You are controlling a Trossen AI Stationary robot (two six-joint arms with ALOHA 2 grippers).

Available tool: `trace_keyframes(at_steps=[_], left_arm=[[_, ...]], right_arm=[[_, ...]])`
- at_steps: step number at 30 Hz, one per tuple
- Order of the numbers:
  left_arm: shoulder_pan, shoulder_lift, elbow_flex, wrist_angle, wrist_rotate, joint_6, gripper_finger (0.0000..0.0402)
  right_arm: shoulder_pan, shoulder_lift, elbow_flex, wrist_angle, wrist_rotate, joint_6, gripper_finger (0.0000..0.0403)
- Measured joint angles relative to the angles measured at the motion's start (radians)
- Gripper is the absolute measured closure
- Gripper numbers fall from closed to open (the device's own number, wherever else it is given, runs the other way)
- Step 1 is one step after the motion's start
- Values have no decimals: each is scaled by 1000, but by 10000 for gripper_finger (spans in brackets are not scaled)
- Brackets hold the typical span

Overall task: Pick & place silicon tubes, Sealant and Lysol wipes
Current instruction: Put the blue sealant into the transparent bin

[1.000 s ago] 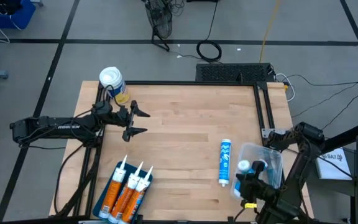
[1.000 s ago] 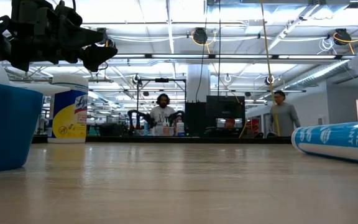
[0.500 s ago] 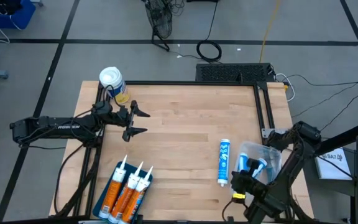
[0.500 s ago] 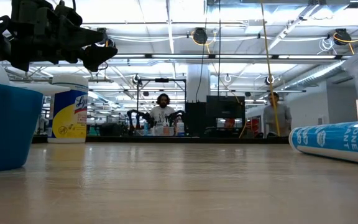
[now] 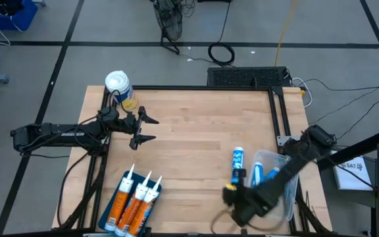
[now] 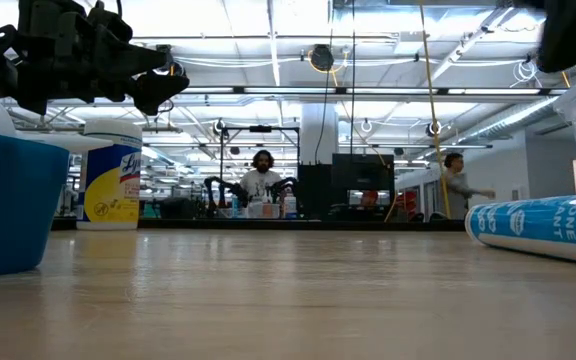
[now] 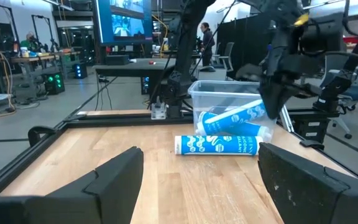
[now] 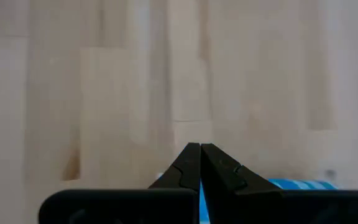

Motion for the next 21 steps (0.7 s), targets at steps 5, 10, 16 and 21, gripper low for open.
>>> trace_keyframes(at_steps=[5, 10, 16, 21], left_arm=[[0, 0, 0, 0, 0, 0, 91], [0, 0, 0, 0, 0, 0, 91], [0, 0, 0, 0, 0, 0, 92], [0, 0, 0, 0, 0, 0, 91]], right_arm=[[-201, 0, 0, -2, -164, -126, 403], [-438, 7, 0, -161, -337, -136, 403], [-632, 87, 0, -379, -445, -120, 403], [-678, 166, 0, -402, -457, -153, 403]])
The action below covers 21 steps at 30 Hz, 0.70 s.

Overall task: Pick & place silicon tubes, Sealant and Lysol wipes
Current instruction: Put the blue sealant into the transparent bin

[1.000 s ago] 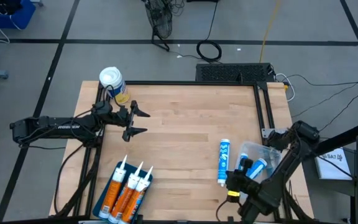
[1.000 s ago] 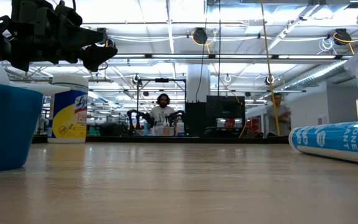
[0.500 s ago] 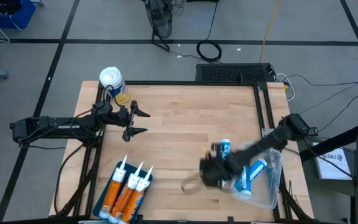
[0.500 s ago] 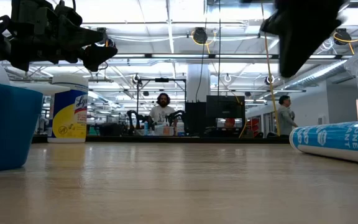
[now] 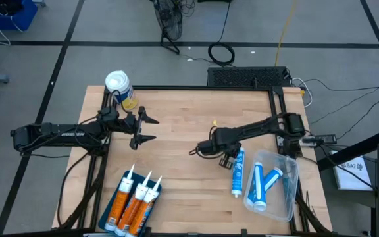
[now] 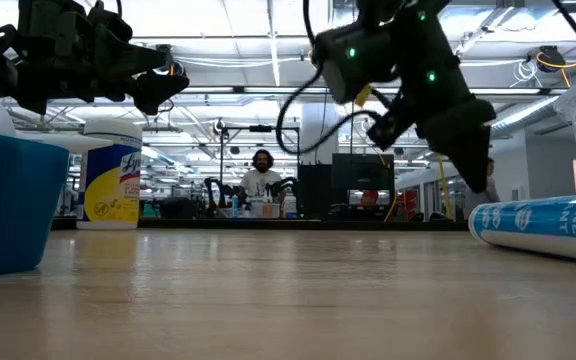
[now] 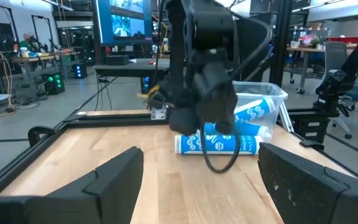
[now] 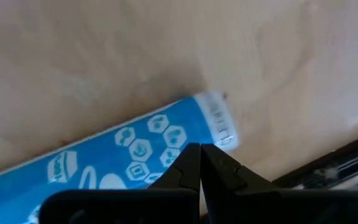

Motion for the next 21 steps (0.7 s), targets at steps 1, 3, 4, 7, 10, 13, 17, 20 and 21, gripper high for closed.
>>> trace_keyframes(at_steps=[1, 3, 4, 7, 10, 13, 17, 20, 21], left_arm=[[0, 0, 0, 0, 0, 0, 92], [0, 0, 0, 0, 0, 0, 91], [0, 0, 0, 0, 0, 0, 92], [0, 0, 0, 0, 0, 0, 91], [0, 0, 0, 0, 0, 0, 91], [0, 0, 0, 0, 0, 0, 91], [0, 0, 0, 0, 0, 0, 91], [0, 0, 0, 0, 0, 0, 91], [0, 0, 0, 0, 0, 0, 92]], right_arm=[[-2, 15, 0, -8, -18, -9, 403], [-2, 49, 0, -36, -45, -15, 403], [-2, 65, 0, -49, -49, -17, 403], [1, 107, 0, -74, -72, -36, 403], [9, 137, 0, -56, -73, -47, 403], [15, 143, 0, 12, -73, -72, 403], [26, 136, 0, 147, -72, -111, 403], [33, 112, 0, 166, -71, -130, 403], [34, 99, 0, 157, -75, -131, 403]])
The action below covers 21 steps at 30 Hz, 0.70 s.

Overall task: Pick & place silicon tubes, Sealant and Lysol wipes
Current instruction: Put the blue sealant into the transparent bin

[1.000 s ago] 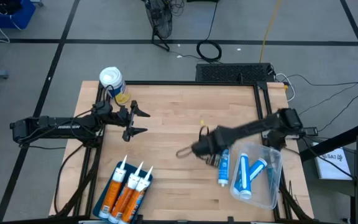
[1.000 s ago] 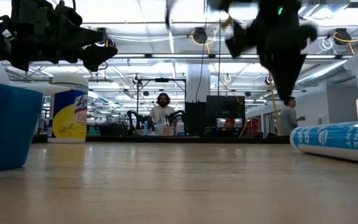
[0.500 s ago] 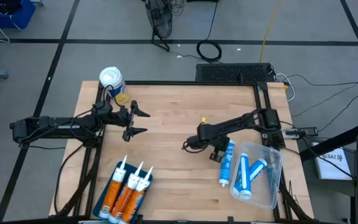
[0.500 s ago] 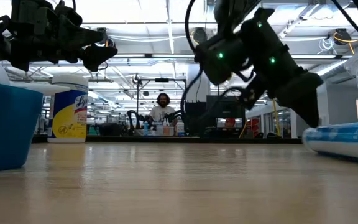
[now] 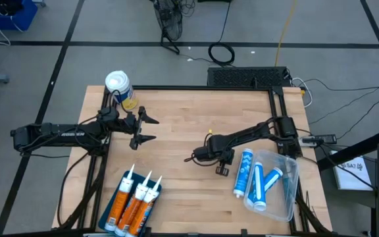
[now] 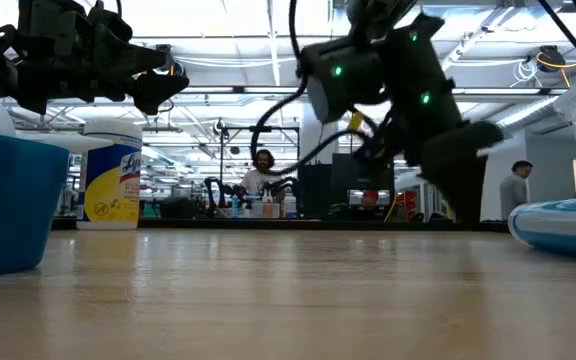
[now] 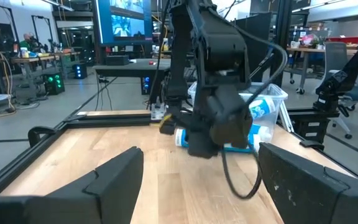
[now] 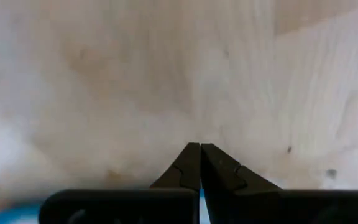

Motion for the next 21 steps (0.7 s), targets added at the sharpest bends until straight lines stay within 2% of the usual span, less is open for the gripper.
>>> trace_keyframes(at_steps=[2, 9, 15, 21], left_arm=[[0, 0, 0, 0, 0, 0, 91], [0, 0, 0, 0, 0, 0, 91], [0, 0, 0, 0, 0, 0, 91], [0, 0, 0, 0, 0, 0, 91]], right_arm=[[1, -31, 0, -26, -37, 2, 403], [38, -173, 1, -103, -278, 16, 403], [152, -210, 1, -11, -278, 96, 403], [339, -153, 1, 219, -241, 127, 403]])
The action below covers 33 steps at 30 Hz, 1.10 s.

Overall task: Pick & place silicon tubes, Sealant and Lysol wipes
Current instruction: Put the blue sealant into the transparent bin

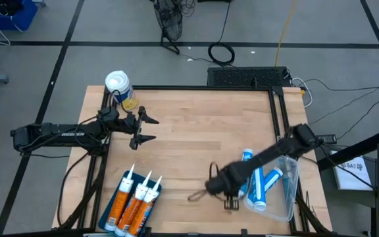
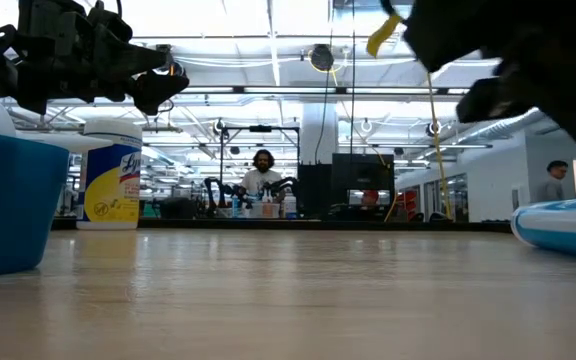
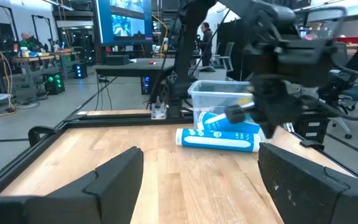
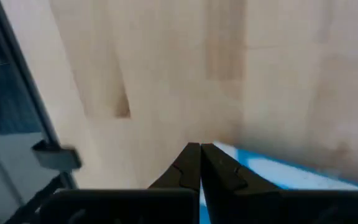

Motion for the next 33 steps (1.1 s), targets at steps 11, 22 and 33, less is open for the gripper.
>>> trace_keyframes(at_steps=[11, 22, 33], left_arm=[[0, 0, 0, 0, 0, 0, 91], [0, 0, 0, 2, 0, 0, 91], [0, 0, 0, 2, 0, 0, 91]], right_arm=[[220, 108, 0, 101, 114, 237, 403], [146, 146, -19, -137, 366, 278, 403], [-32, 146, -80, -380, 769, 274, 403]])
